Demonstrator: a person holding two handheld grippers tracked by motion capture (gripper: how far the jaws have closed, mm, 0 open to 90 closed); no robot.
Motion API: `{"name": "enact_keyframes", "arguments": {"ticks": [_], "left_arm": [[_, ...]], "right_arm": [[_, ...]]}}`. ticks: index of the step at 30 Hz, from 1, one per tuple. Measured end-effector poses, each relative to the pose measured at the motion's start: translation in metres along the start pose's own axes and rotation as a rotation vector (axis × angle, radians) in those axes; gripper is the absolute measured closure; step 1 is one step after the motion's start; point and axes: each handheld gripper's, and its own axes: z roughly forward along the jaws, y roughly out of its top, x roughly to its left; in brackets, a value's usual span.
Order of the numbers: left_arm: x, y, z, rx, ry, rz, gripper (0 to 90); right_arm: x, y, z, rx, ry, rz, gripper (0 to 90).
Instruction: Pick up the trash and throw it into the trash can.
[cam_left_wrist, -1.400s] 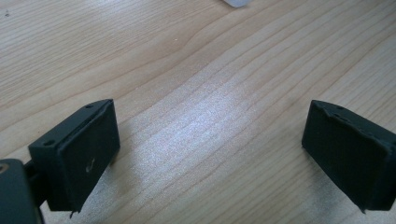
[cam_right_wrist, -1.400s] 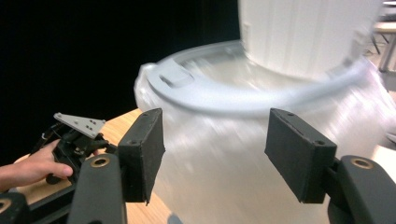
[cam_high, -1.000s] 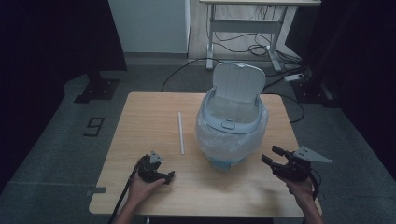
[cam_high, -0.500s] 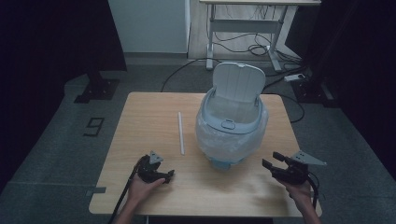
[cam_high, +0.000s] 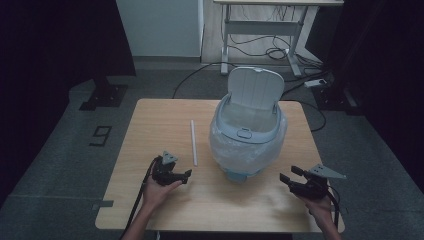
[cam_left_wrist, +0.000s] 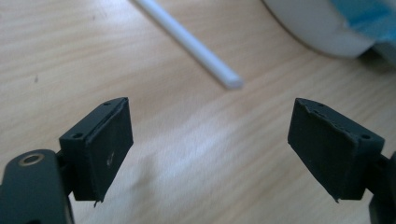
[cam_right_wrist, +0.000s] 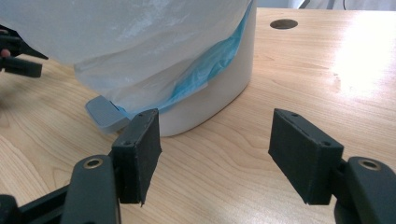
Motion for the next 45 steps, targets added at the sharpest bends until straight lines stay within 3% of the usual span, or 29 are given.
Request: {"name": "enact_keyframes", "arguments": {"ticks": [5,22,33,45], "left_arm": [[-0.003,0.012,0.012,0.017,0.042,0.017,13.8],[0.01,0.044,0.045,0.04,0.064,-0.051,14.6],[0.016,0.056,0.077,0.077,0.082,-0.057,15.4],[0.016,0.056,0.092,0.11,0.091,-0.04,33.4]], "right_arm": [[-0.001,-0.007,-0.006,0.002,-0.002,0.006,33.3],[-0.009,-0.019,-0.01,0.002,-0.05,0.021,33.7],[-0.011,-0.02,-0.01,0.01,-0.059,0.022,34.0],[-0.01,-0.021,-0.008,0.024,-0.065,0.011,34.2]]}}
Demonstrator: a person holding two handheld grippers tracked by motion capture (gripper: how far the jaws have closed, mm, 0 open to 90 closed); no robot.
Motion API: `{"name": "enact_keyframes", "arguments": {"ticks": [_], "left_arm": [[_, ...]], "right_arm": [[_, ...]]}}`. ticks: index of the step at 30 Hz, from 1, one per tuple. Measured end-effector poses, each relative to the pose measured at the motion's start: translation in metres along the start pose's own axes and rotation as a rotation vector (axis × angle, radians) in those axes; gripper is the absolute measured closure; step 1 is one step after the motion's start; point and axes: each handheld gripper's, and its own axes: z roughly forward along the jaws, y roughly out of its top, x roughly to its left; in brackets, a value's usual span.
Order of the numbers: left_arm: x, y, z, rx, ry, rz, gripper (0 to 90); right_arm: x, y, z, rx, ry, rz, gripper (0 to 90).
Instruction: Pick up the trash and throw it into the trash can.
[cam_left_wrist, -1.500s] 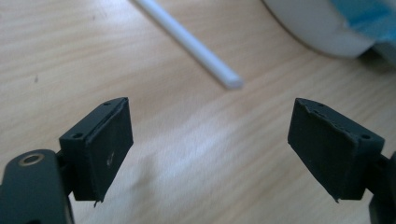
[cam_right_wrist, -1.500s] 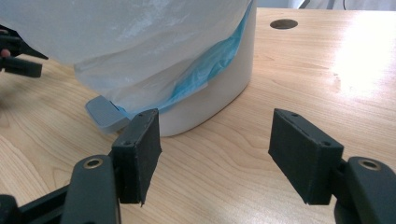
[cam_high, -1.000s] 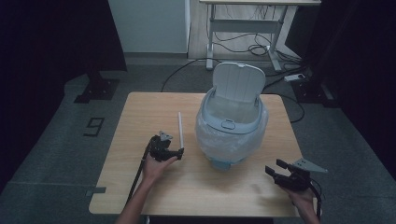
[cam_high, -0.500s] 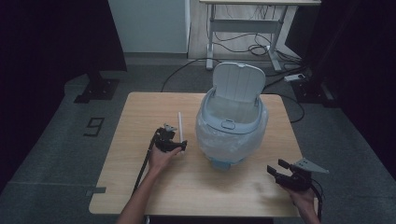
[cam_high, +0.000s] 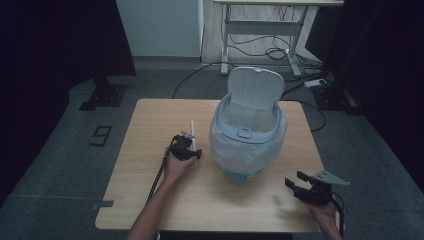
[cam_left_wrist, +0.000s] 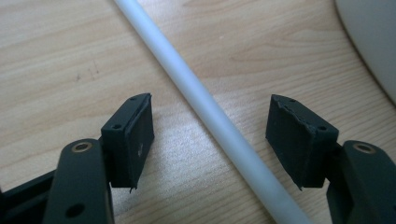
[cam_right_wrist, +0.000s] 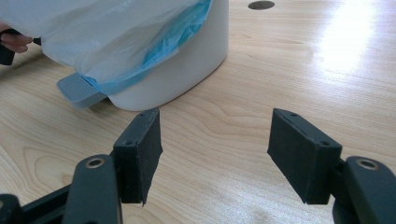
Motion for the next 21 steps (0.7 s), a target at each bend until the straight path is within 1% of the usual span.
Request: {"name": "enact_keyframes", "arguments": {"ticks": [3,4,8,12,14,16,21], "left_arm": [[0.0,-0.001,-0.002,0.002,0.016,-0.014,37.5],[0.001,-0.001,-0.002,0.001,0.024,-0.012,39.9],[0.002,-0.005,-0.004,-0.014,0.035,-0.016,47.3],[0.004,-0.008,-0.007,-0.023,0.031,-0.012,55.6],[0.006,-0.009,-0.009,-0.018,0.028,-0.006,59.5],[0.008,-0.01,-0.011,-0.02,0.026,-0.012,64.0],[0.015,-0.015,-0.015,-0.021,0.018,-0.006,75.4]], "right_arm": [[0.0,0.0,0.0,-0.001,-0.003,-0.003,34.2],[0.0,0.0,0.0,-0.001,-0.003,-0.004,34.2],[-0.001,0.0,-0.001,0.0,-0.009,-0.001,34.2],[0.0,0.0,0.0,0.002,-0.012,0.001,34.2],[0.001,0.0,0.0,0.002,-0.012,-0.003,34.4],[0.001,0.0,0.0,0.004,-0.013,-0.004,34.5],[0.0,-0.001,0.001,0.008,-0.014,-0.004,34.5]]}}
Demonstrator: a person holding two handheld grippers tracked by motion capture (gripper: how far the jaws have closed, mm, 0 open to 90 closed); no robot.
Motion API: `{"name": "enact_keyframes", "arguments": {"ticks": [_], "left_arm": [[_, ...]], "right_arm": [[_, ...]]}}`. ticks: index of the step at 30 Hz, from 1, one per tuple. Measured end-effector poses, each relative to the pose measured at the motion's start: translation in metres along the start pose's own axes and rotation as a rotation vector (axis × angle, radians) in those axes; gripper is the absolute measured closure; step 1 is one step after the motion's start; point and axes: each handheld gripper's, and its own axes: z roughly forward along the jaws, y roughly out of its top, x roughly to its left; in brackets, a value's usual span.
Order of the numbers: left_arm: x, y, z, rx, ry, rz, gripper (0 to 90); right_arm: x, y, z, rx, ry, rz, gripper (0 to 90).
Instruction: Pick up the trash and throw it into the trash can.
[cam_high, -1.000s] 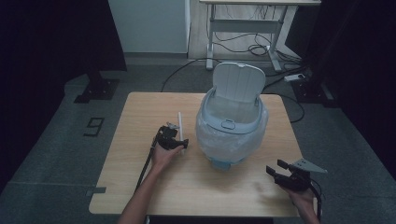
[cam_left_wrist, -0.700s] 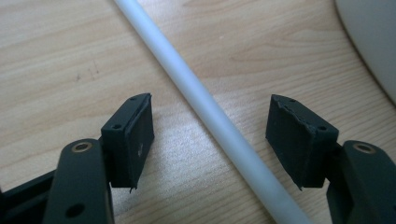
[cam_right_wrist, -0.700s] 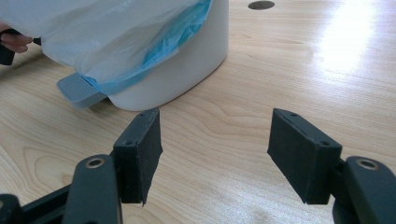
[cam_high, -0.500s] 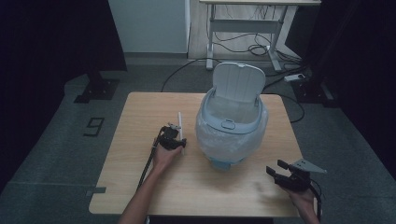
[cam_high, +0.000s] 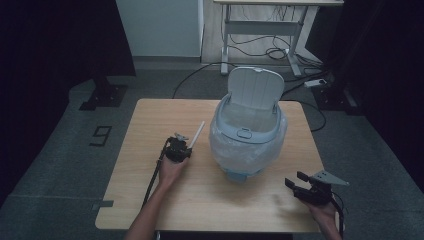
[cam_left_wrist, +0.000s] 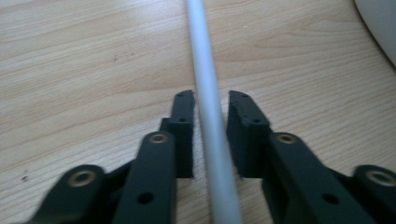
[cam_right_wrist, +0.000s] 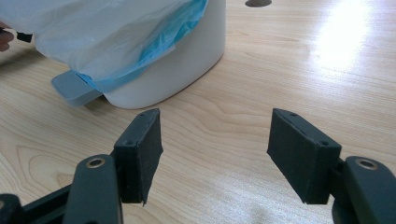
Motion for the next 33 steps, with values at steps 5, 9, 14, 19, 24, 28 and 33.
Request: {"name": "enact_keyframes", "arguments": {"ticks": [5,9,14,19,24,28,33], "left_arm": [[0.004,-0.009,-0.005,-0.026,-0.011,0.0,79.4],[0.009,-0.017,-0.011,-0.036,-0.043,-0.021,79.9],[0.017,-0.028,-0.024,-0.067,-0.098,-0.053,80.0],[0.025,-0.033,-0.043,-0.131,-0.127,-0.086,80.0],[0.027,-0.033,-0.063,-0.189,-0.143,-0.079,80.0],[0.028,-0.032,-0.079,-0.242,-0.157,-0.086,79.9],[0.024,-0.029,-0.098,-0.302,-0.181,-0.076,79.9]], "right_arm": [[0.0,-0.001,0.0,0.004,-0.006,-0.006,34.5],[-0.001,-0.001,0.0,0.006,-0.01,-0.001,34.7],[-0.001,-0.001,0.0,0.006,-0.015,0.001,34.9],[-0.001,-0.003,0.001,0.014,-0.02,-0.001,34.9],[0.002,-0.003,0.002,0.02,-0.019,-0.017,34.9],[0.003,-0.004,0.004,0.03,-0.018,-0.029,34.9],[0.003,-0.004,0.004,0.03,-0.018,-0.028,35.0]]}}
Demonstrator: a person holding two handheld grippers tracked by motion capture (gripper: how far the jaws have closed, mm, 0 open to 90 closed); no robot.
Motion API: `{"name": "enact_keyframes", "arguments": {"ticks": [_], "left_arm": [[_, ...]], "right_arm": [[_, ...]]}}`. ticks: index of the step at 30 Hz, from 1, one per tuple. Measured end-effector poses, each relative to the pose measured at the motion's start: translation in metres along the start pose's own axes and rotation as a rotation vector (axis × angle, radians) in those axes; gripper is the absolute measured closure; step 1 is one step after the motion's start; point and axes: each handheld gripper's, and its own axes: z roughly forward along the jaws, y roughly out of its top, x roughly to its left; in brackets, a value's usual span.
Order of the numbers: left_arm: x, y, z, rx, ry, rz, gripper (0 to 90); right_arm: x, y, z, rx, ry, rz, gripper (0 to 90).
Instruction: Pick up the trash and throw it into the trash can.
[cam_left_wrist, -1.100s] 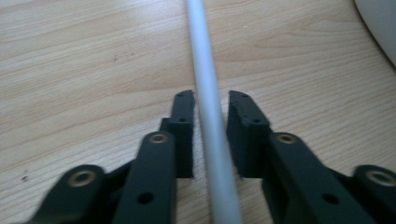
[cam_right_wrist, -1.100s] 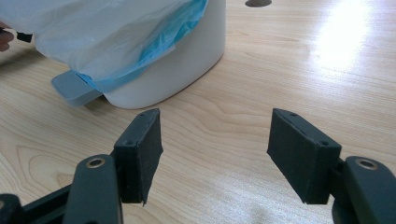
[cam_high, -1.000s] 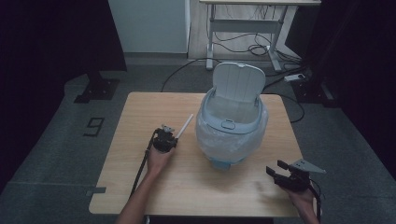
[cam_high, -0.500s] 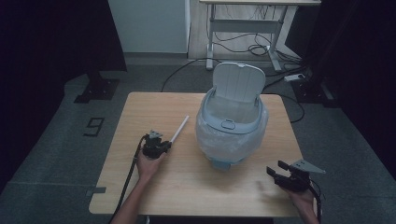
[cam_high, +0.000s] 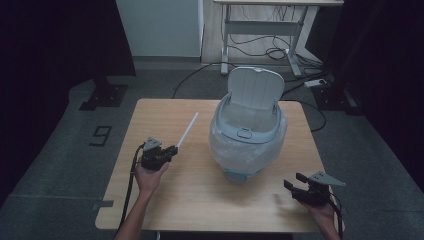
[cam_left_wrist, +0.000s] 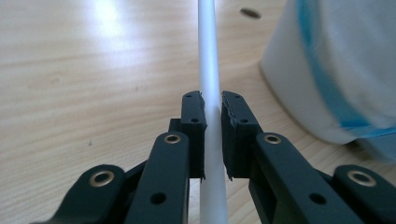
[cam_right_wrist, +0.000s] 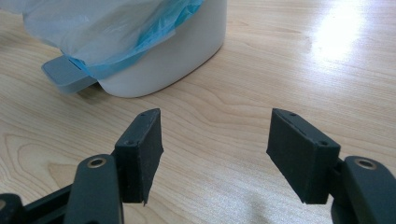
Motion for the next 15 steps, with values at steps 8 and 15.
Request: {"name": "enact_keyframes", "arguments": {"ticks": [8,15], "left_arm": [[-0.014,0.015,-0.019,-0.081,-0.051,0.015,79.9],[-0.022,0.025,-0.031,-0.137,-0.095,0.011,79.9]], "right_arm": [[-0.001,0.0,0.001,0.007,0.001,0.009,34.9],[-0.002,-0.002,0.001,0.011,-0.005,0.017,35.0]]}}
